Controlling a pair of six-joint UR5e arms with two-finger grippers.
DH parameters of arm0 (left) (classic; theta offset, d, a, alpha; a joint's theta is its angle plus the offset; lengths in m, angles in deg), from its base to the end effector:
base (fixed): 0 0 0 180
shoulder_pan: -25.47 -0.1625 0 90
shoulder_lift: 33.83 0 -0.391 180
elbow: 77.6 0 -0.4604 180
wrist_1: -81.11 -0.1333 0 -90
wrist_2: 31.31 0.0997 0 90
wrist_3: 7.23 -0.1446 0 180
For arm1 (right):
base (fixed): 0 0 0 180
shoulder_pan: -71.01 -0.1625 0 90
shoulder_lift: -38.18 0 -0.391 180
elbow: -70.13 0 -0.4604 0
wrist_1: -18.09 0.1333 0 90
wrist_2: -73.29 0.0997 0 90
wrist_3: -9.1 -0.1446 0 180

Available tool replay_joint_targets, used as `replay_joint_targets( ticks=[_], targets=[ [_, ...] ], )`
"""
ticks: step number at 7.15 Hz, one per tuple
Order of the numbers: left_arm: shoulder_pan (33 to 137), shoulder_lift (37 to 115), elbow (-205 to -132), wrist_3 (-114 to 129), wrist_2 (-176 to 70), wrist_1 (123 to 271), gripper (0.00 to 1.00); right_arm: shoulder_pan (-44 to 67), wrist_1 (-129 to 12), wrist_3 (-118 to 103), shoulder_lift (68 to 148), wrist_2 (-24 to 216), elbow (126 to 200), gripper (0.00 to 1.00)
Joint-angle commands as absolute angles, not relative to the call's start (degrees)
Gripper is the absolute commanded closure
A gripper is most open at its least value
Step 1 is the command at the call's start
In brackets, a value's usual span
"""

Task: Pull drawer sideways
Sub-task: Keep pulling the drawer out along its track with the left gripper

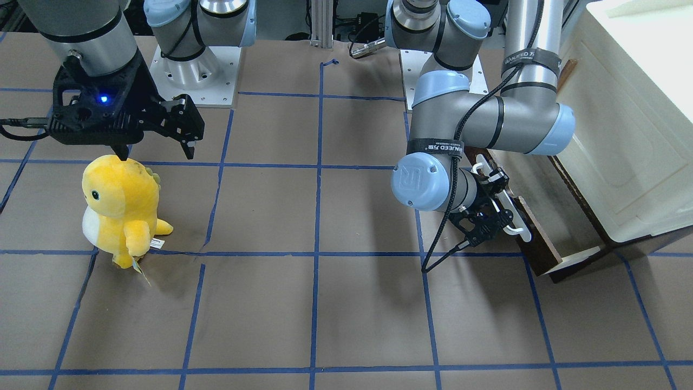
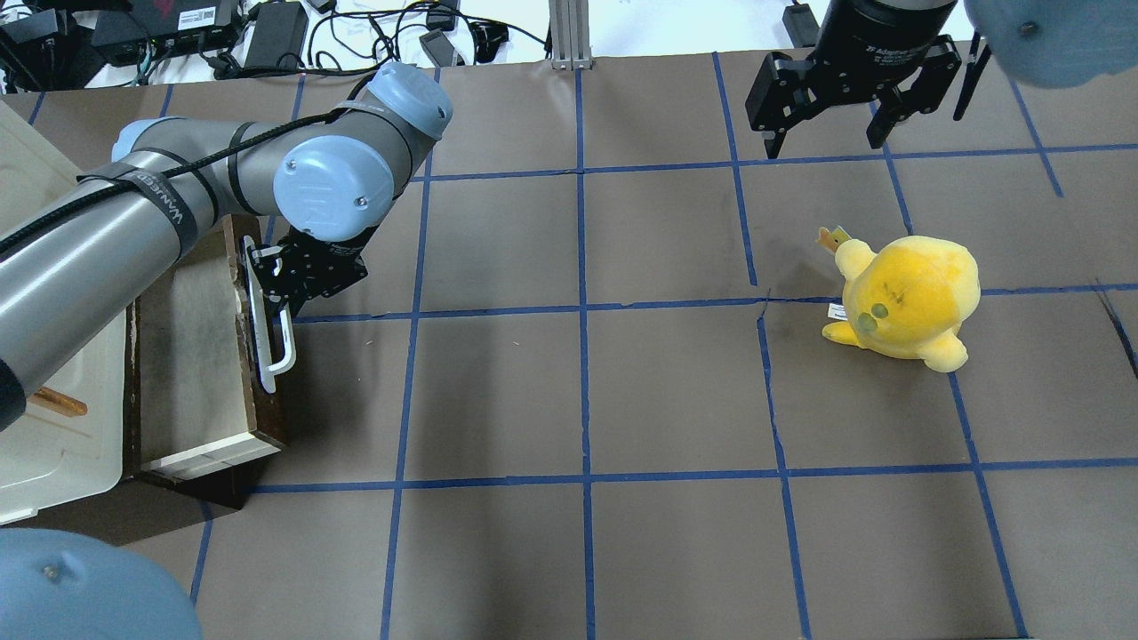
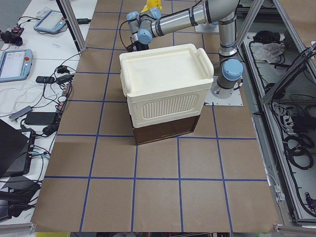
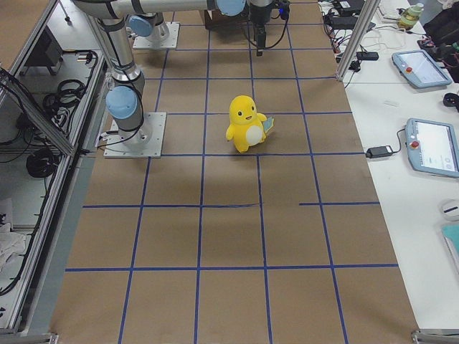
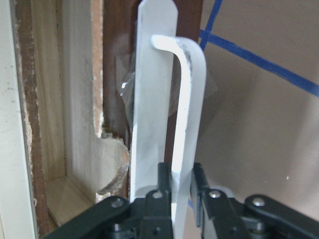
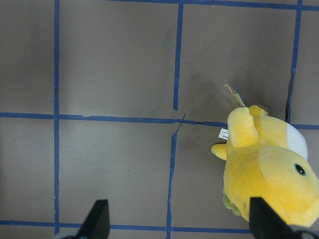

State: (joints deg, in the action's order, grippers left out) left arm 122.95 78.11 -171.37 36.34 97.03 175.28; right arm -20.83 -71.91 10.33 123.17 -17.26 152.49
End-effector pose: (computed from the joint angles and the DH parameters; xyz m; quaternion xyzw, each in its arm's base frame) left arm -0.1201 -0.5802 0.1774 -0.2022 0.8940 0.0830 0.3912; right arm 0.1511 -0.5957 0.4333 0.0267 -0.9994 0.0230 0.0047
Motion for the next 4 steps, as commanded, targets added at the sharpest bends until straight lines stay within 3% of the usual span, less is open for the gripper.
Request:
replay_joint_targets(
  ticks=[1,4],
  targets=[
    [122.9,77.4,-171.6,36.2,97.3,176.2,0.95,-20.8,-71.9,10.3,123.2,-17.2,152.5,0.00],
    [123.0,78.6,-170.4,36.4,96.4,176.2,0.95,-20.8,-71.9,10.3,123.2,-17.2,152.5,0.00]
  ],
)
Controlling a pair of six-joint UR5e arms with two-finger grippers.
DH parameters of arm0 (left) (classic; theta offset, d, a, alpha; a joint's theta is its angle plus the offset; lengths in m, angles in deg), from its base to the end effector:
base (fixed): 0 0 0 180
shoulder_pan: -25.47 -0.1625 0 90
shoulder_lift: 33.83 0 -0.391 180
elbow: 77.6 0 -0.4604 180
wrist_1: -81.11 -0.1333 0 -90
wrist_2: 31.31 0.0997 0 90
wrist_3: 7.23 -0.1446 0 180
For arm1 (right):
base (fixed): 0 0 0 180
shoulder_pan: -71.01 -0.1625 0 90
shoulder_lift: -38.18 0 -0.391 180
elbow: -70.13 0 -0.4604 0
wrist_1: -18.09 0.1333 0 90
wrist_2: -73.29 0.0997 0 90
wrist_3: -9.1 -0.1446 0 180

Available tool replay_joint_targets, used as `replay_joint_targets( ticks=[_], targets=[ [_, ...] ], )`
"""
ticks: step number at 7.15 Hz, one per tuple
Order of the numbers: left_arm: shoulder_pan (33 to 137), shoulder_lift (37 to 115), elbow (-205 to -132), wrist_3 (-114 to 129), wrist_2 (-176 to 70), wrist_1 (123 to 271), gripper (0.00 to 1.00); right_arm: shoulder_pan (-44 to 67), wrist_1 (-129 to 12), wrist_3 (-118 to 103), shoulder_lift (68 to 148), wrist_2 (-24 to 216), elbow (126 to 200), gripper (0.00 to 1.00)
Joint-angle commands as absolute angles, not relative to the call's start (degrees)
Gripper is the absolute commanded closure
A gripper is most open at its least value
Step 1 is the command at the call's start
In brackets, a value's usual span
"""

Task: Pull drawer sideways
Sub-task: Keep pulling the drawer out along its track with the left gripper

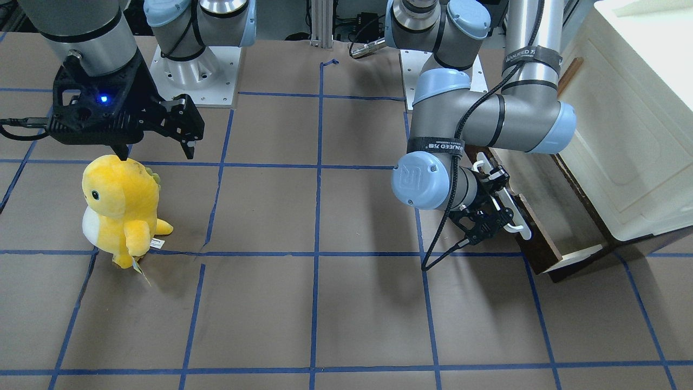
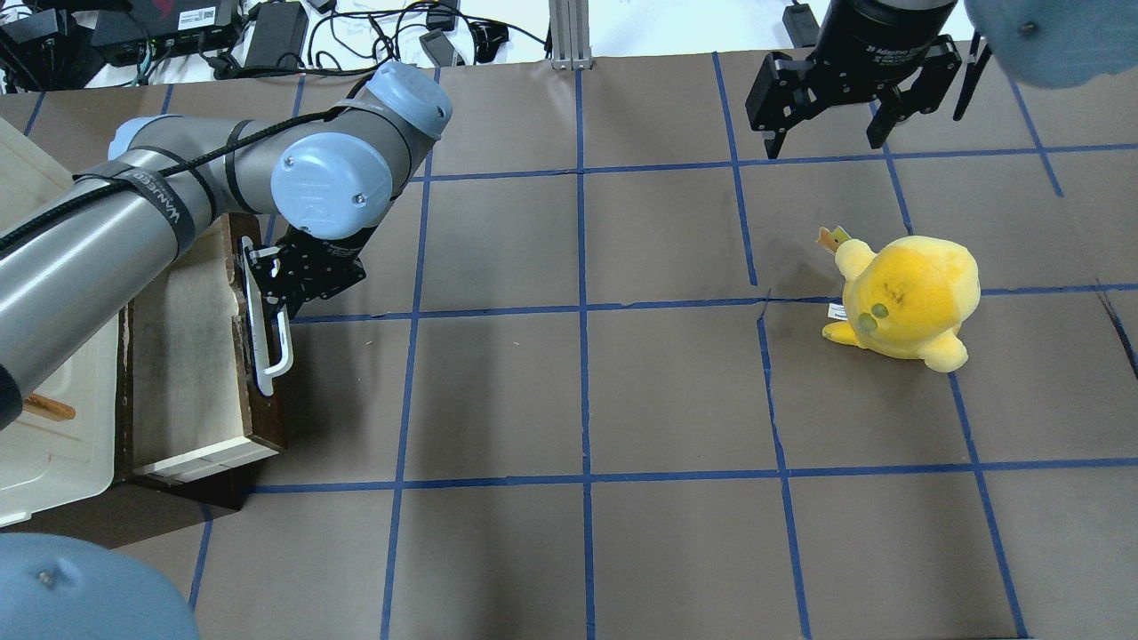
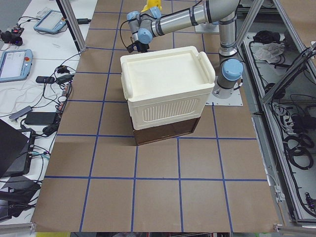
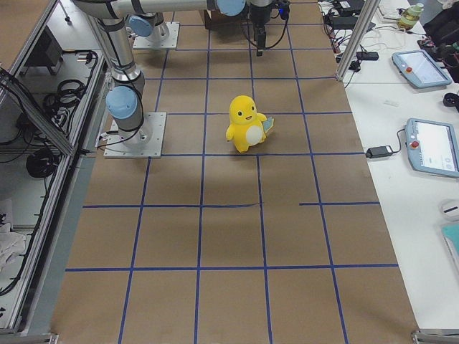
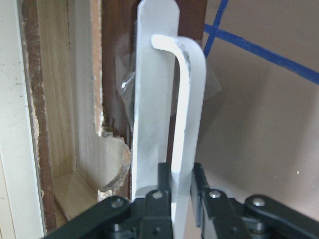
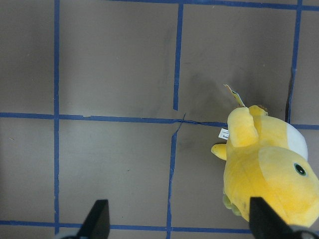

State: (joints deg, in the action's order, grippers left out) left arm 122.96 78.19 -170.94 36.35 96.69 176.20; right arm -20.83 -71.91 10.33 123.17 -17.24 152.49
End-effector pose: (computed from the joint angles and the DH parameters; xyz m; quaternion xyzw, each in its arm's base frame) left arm -0.1209 -0.5800 0.1790 -0.2013 0.8939 0.0886 0.3905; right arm 0.1512 -0.5957 0.4333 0.0267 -0.9994 0.0230 0.0045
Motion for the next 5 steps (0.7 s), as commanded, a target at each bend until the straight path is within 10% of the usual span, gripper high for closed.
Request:
replay_joint_targets(
  ticks=[1,5],
  targets=[
    [123.2,78.7,-170.1,36.5,96.4,176.2,0.95,-20.8,-71.9,10.3,123.2,-17.2,152.5,0.00],
    [124.3,78.8,-169.8,37.3,95.9,176.1,0.95,-20.8,-71.9,10.3,123.2,-17.3,152.5,0.00]
  ],
)
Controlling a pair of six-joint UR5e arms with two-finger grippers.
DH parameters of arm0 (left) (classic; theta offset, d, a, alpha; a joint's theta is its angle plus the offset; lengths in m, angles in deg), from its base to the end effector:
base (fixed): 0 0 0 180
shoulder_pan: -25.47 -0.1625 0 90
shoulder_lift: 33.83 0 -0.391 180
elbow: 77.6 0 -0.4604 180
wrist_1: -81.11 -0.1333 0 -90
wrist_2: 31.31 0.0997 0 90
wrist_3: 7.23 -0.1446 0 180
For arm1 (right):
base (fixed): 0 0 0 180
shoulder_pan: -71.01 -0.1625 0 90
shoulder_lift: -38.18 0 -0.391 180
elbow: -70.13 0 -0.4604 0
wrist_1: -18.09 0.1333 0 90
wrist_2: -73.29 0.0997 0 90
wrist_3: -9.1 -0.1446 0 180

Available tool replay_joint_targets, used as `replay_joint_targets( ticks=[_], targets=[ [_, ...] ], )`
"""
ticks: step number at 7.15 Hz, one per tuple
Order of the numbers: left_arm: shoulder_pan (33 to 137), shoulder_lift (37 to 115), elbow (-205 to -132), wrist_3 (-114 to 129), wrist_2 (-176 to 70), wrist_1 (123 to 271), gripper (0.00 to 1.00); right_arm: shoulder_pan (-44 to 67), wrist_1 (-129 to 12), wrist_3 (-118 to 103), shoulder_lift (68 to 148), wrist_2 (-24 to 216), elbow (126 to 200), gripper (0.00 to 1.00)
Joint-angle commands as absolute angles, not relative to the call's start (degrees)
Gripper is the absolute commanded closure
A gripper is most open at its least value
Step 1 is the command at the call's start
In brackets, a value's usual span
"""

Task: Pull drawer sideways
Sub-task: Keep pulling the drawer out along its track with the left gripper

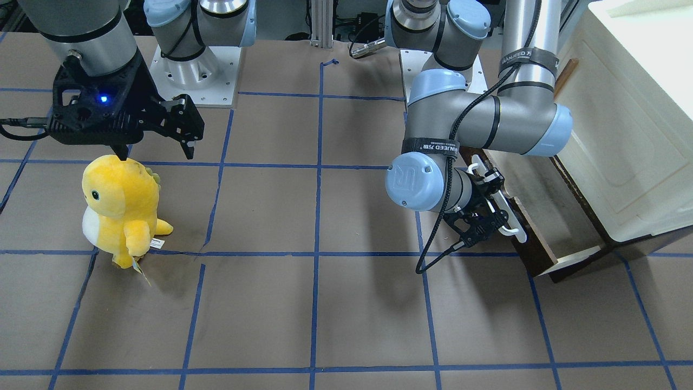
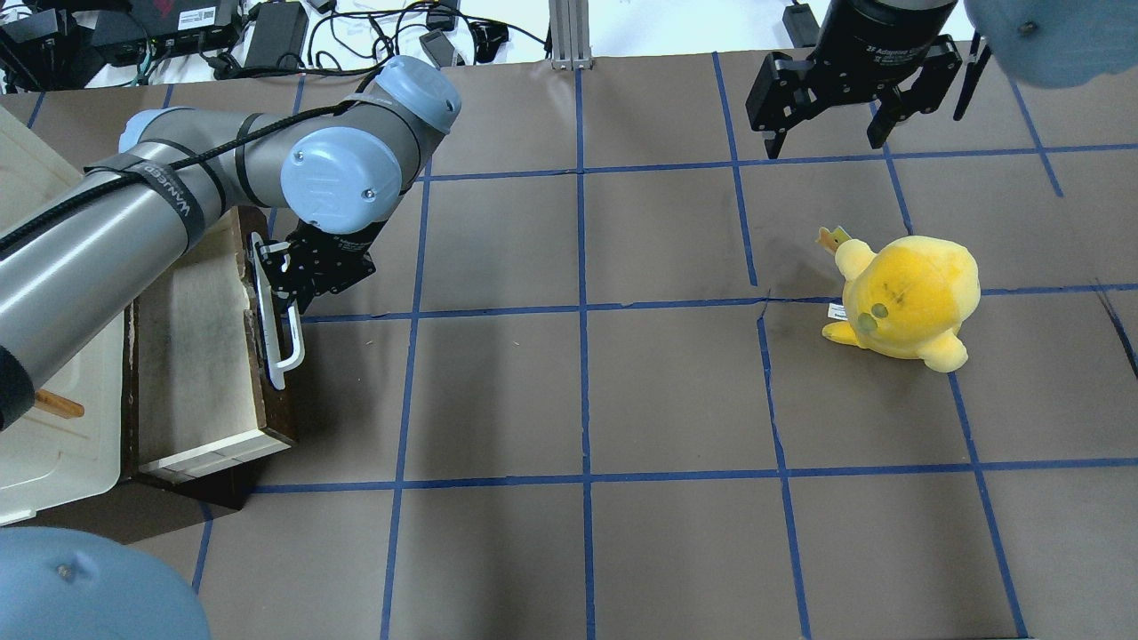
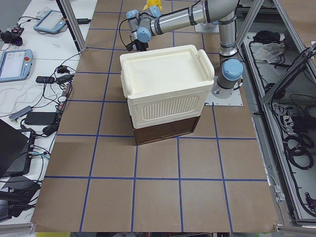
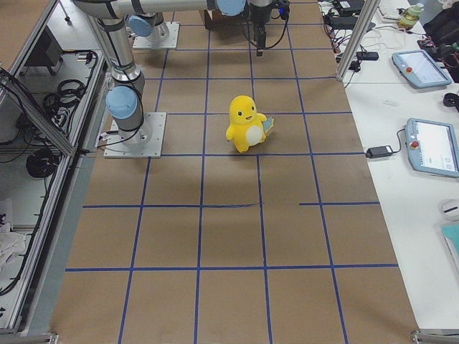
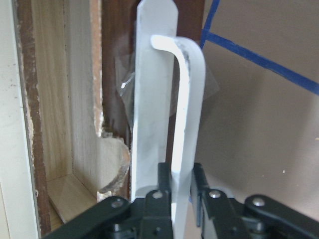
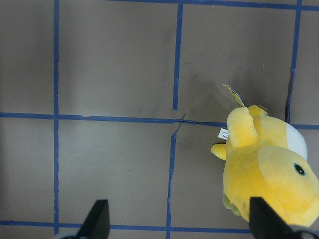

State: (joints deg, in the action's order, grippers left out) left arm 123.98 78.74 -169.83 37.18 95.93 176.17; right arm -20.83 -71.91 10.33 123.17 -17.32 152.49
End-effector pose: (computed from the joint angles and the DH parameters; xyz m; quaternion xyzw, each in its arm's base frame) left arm -0.1337 -0.5838 0.1810 -0.2039 0.8964 0.0811 0.3850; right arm 0.1510 -0.5958 0.4333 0.0267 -0.9994 0.0230 0.0052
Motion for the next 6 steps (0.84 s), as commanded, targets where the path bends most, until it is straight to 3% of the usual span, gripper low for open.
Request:
replay_joint_targets(
  ticks=[1,5,6],
  targets=[
    [124.3,78.8,-169.8,37.3,96.2,176.1,0.97,-20.8,-71.9,10.3,123.2,-17.3,152.5,0.00],
    [125.2,78.8,-170.0,38.8,96.5,176.2,0.96,-20.8,-71.9,10.3,123.2,-17.2,152.5,0.00],
    [125.2,78.8,-170.0,38.8,96.5,176.1,0.85,-20.8,-71.9,10.3,123.2,-17.2,152.5,0.00]
  ],
)
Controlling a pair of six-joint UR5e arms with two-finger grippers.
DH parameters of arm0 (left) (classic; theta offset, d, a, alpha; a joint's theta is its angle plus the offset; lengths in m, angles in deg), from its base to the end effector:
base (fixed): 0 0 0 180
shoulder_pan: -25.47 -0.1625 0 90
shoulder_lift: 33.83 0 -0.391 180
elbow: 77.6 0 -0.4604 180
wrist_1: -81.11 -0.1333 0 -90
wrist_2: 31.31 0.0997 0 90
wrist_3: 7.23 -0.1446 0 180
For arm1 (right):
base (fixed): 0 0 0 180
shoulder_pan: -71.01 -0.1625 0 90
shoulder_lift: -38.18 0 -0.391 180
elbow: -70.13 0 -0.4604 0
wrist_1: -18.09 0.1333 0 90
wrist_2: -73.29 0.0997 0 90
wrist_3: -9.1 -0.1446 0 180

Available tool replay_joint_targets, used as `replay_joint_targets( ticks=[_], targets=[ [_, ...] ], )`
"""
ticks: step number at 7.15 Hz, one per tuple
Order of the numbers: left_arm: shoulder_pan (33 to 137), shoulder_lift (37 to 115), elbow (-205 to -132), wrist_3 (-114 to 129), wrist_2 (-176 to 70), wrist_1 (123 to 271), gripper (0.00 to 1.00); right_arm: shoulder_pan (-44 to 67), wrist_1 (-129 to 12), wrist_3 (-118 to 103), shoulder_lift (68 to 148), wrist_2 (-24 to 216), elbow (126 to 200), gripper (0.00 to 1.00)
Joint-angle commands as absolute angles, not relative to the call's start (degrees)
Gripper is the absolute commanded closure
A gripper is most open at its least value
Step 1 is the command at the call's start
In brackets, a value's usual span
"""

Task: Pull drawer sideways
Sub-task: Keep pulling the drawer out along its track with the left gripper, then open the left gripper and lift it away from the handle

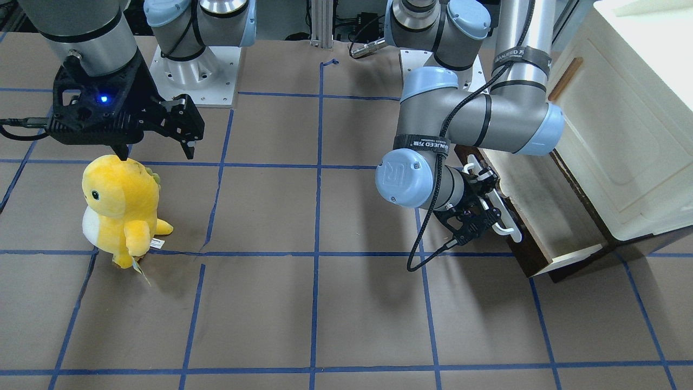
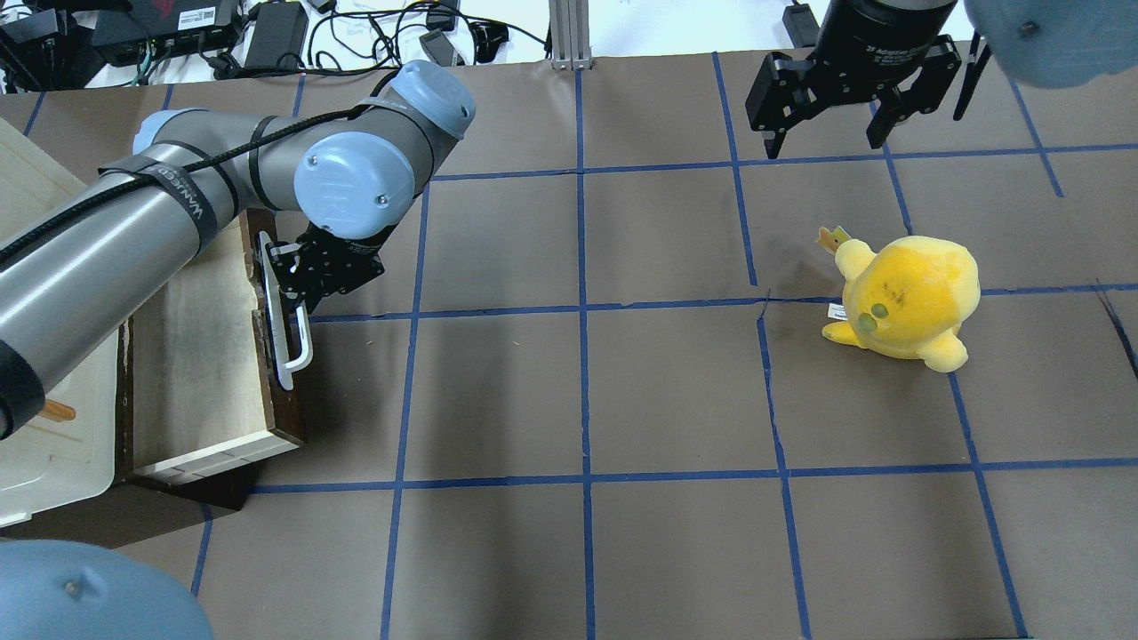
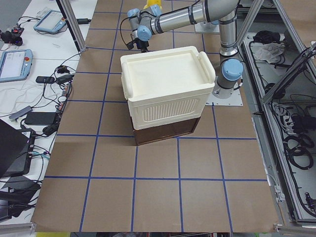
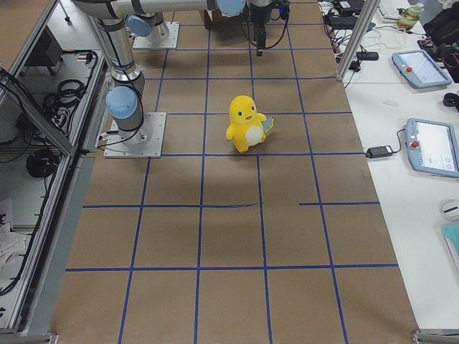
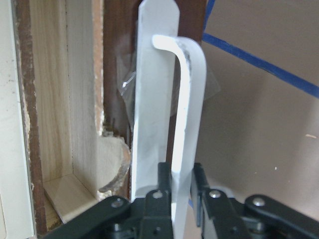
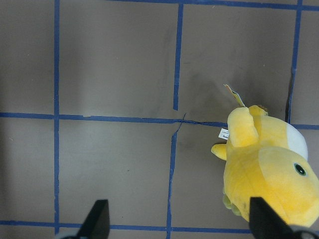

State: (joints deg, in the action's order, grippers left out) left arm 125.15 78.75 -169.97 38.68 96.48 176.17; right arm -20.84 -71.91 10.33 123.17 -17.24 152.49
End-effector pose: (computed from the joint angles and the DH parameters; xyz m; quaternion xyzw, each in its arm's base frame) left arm -0.1444 -0.5807 0.1805 -0.2045 0.8946 0.0708 0.3909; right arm 0.1513 -0.5957 0.4333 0.0268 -0.9994 0.0230 0.0045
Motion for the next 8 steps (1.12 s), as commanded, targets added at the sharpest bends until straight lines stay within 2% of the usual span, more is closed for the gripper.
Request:
replay_joint_targets(
  ticks=[1,2,3,6,8],
  targets=[
    [125.2,78.7,-170.0,38.8,96.2,176.0,0.46,-20.8,-71.9,10.3,123.2,-17.2,152.5,0.00],
    [125.3,78.6,-170.0,38.7,96.6,176.0,0.17,-20.8,-71.9,10.3,123.2,-17.2,152.5,0.00],
    [125.3,78.2,-169.9,38.4,96.5,175.8,0.00,-20.8,-71.9,10.3,123.2,-17.2,152.5,0.00],
    [125.3,74.1,-168.1,35.0,91.5,174.8,0.00,-20.8,-71.9,10.3,123.2,-17.2,152.5,0.00],
    [124.3,72.2,-163.1,26.5,81.5,174.7,0.00,-20.8,-71.9,10.3,123.2,-17.3,152.5,0.00]
  ],
)
